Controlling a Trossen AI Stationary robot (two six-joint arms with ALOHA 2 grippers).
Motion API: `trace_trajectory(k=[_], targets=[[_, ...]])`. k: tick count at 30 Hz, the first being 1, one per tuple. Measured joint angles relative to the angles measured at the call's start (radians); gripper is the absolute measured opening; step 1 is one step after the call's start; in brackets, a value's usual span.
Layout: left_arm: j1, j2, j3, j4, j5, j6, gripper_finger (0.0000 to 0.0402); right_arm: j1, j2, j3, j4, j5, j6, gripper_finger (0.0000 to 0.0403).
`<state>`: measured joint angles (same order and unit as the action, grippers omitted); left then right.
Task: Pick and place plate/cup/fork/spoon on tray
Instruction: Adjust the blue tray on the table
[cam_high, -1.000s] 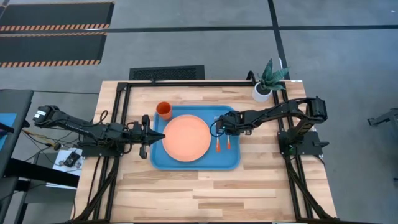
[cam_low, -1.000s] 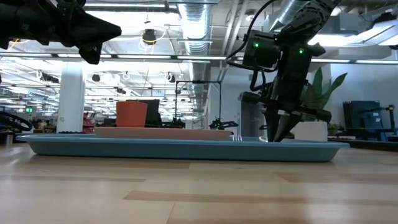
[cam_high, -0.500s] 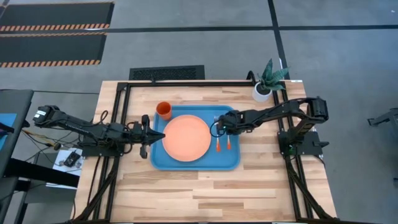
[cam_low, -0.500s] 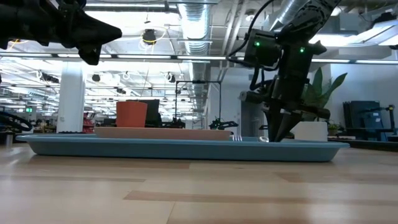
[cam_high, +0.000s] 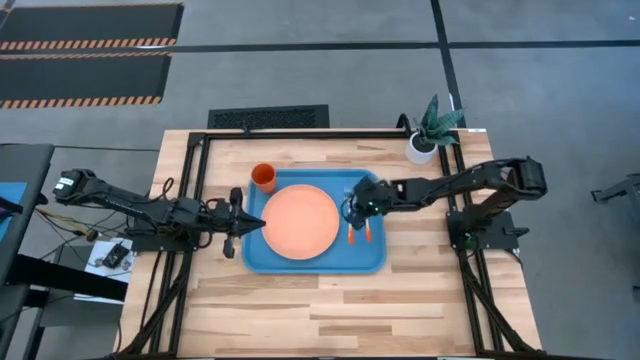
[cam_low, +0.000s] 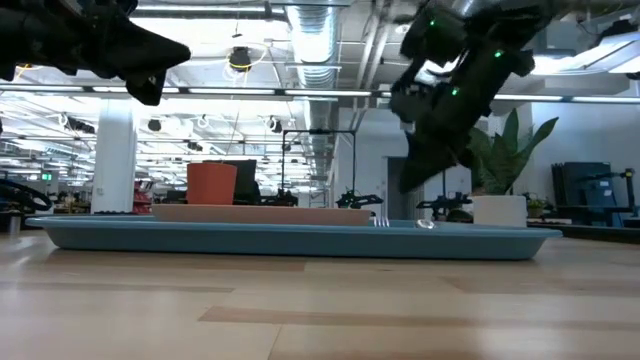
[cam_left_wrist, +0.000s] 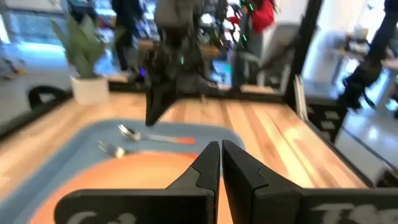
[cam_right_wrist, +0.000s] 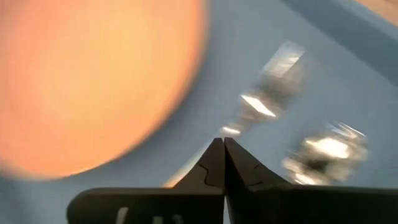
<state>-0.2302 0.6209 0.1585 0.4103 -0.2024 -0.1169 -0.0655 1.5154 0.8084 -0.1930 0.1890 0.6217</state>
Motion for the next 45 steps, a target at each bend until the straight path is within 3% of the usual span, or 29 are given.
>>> trace_trajectory(k=[3, 9, 13, 17, 22, 31, 45], targets=[[0.0, 0.001, 0.0, -0.074, 0.05, -0.016, 0.0006, 0.045, -0.021, -0.047, 0.096, -0.03, -0.073, 0.0008], [-0.064, 0.031, 0.0, -0.164, 0.114, -0.064, 0.0006, 0.161, -0.025, -0.065, 0.085, -0.03, -0.132, 0.0008], [-0.138, 0.112, 0.0, -0.176, 0.098, -0.128, 0.0006, 0.245, -0.024, -0.065, 0.074, -0.037, -0.151, 0.0005], [-0.202, 0.221, 0.0, -0.176, 0.003, -0.215, 0.0006, 0.311, -0.024, -0.065, 0.044, -0.034, -0.151, 0.0004], [-0.257, 0.364, 0.028, -0.177, -0.013, -0.307, 0.0006, 0.371, -0.024, -0.065, -0.041, -0.048, -0.107, 0.0004], [-0.298, 0.535, 0.121, -0.295, -0.031, -0.379, 0.0006, 0.427, -0.022, -0.065, -0.128, -0.063, -0.099, 0.0004], [-0.299, 0.612, 0.174, -0.369, -0.022, -0.454, 0.0006, 0.431, -0.022, -0.127, -0.11, -0.119, -0.104, 0.0004]])
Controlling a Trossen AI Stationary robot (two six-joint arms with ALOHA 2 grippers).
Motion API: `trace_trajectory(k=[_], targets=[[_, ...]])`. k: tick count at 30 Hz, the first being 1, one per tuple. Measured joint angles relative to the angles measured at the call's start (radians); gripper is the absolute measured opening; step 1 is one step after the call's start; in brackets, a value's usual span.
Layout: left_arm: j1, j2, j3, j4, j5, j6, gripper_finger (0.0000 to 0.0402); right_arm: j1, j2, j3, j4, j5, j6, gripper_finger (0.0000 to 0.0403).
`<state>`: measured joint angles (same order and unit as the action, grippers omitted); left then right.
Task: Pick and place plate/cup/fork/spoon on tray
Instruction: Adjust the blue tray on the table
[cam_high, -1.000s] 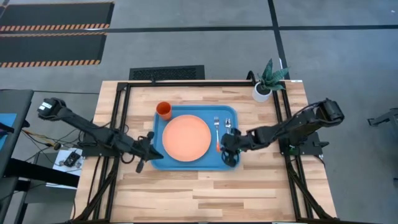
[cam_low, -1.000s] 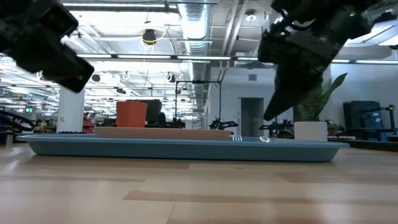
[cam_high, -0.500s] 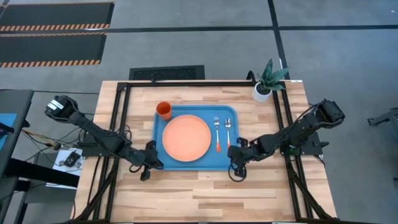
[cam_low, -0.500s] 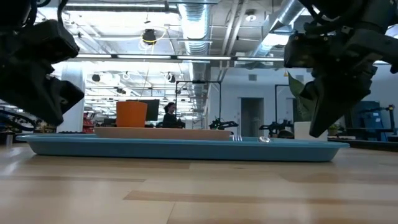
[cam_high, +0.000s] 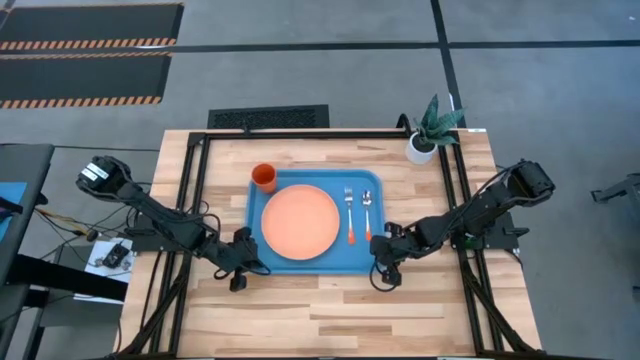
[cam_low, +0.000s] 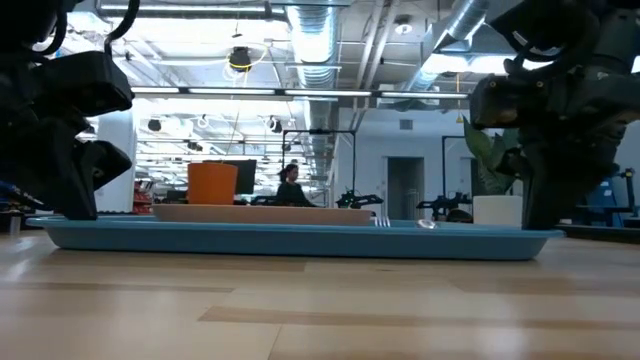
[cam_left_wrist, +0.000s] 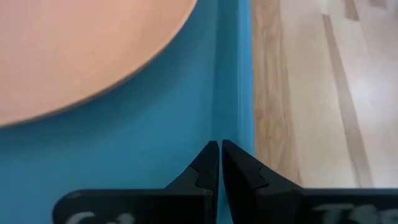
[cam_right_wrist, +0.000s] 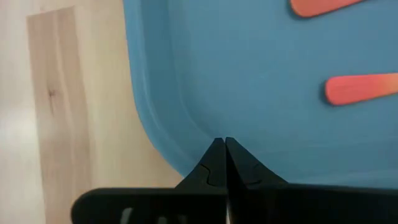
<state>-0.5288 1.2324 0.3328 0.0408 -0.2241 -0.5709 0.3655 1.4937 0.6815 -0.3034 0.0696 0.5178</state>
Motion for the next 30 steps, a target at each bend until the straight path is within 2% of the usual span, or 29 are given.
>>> trace_trajectory(k=[5, 19, 25, 30], targets=[[-0.001, 0.0, 0.0, 0.03, 0.01, -0.005, 0.0006, 0.001, -0.001, 0.001, -0.02, -0.046, 0.003, 0.0004], [-0.002, 0.0, 0.0, 0.029, 0.029, -0.022, 0.0006, 0.001, 0.0, 0.001, -0.064, -0.047, 0.005, 0.0004], [-0.002, 0.0, -0.001, 0.018, -0.04, -0.027, 0.0006, 0.001, 0.0, 0.001, -0.066, -0.046, 0.005, 0.0005], [-0.003, 0.0, -0.001, 0.017, -0.019, -0.028, 0.0006, 0.001, 0.0, 0.0, -0.066, -0.046, 0.004, 0.0005]])
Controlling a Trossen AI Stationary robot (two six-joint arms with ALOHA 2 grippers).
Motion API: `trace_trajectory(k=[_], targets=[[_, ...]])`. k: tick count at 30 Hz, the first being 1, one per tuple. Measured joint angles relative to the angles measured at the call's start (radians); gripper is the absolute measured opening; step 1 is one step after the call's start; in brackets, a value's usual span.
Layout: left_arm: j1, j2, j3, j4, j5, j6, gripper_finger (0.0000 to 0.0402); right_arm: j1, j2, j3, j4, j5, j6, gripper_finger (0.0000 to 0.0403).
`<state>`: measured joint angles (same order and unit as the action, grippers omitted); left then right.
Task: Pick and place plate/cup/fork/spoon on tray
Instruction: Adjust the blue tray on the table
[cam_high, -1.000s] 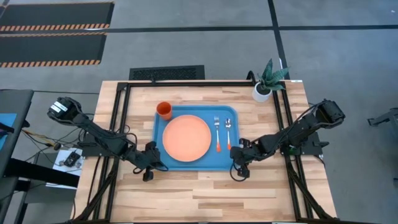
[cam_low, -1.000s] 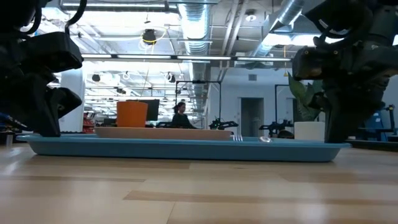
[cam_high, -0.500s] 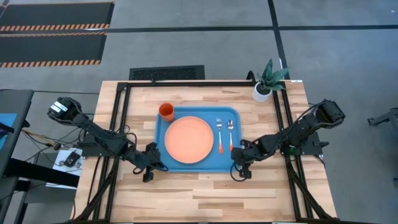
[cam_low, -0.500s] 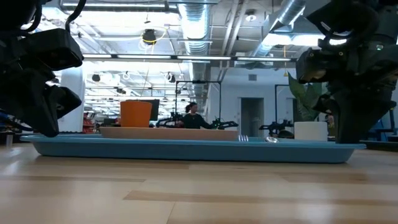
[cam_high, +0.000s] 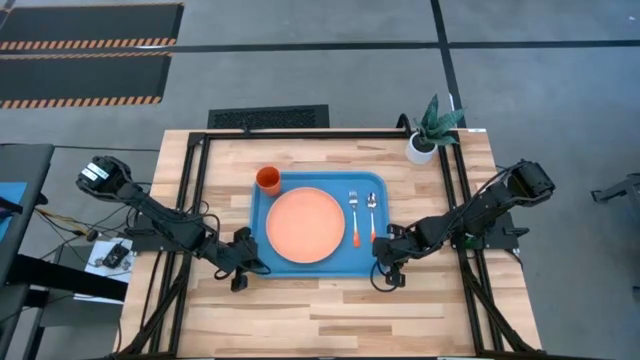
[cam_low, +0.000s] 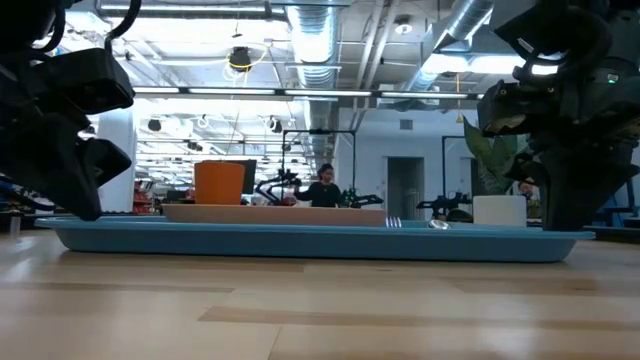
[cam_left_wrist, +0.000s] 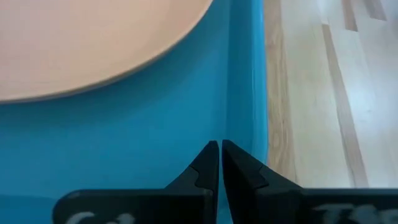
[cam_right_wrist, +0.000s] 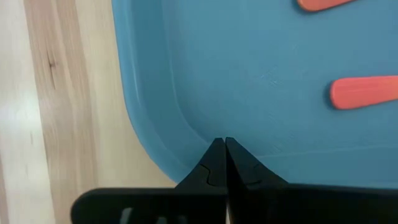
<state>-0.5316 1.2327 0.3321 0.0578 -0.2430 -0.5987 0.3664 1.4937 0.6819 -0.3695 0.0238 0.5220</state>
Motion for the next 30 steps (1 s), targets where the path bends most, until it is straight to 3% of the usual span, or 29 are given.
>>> trace_trajectory(k=[24, 30], targets=[[-0.058, 0.044, 0.002, 0.039, 0.049, -0.051, 0.0006, 0.0, 0.001, 0.0, 0.004, 0.0, -0.007, 0.0005], [-0.059, 0.044, 0.049, -0.065, 0.052, -0.05, 0.0006, -0.001, 0.001, 0.0, 0.01, -0.027, 0.001, 0.0005]])
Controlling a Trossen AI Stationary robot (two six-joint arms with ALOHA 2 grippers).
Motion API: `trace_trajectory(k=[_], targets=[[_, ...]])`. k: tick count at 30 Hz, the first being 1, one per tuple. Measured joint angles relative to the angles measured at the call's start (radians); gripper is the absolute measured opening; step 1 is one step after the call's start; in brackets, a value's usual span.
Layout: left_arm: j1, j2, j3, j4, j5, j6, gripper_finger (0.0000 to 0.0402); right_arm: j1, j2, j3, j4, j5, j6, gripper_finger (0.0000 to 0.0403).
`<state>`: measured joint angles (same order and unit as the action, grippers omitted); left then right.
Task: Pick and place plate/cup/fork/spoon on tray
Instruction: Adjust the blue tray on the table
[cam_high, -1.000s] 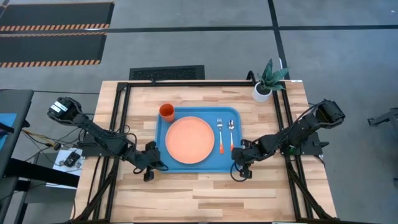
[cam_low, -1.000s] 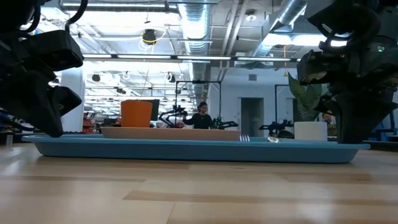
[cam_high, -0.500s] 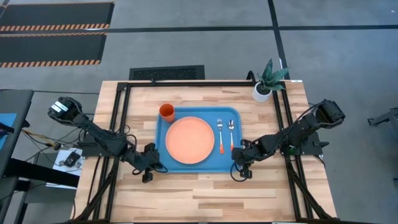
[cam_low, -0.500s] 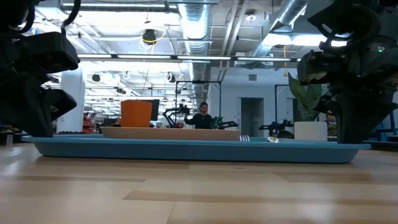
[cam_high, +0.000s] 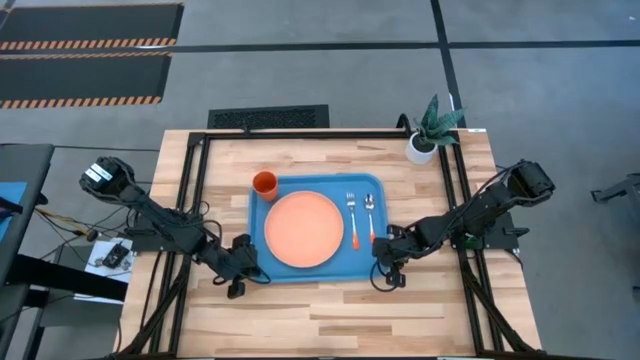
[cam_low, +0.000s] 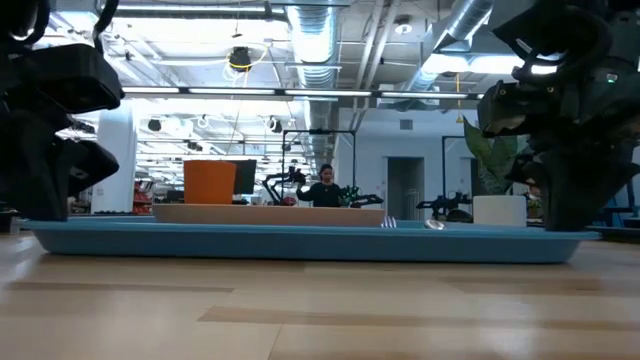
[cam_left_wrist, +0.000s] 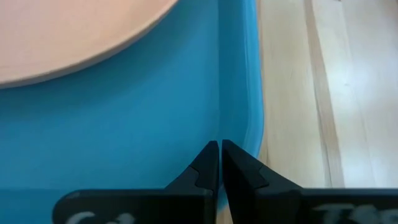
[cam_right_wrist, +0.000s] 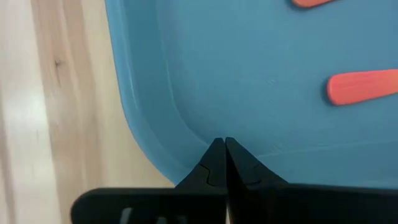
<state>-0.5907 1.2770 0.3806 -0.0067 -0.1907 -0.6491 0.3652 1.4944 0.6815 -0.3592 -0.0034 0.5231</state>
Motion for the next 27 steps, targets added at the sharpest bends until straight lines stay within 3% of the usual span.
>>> trace_trajectory(k=[27], targets=[[0.0, -0.033, 0.018, -0.045, 0.025, -0.01, 0.0006, 0.008, -0.003, 0.01, -0.004, -0.052, 0.022, 0.0014]])
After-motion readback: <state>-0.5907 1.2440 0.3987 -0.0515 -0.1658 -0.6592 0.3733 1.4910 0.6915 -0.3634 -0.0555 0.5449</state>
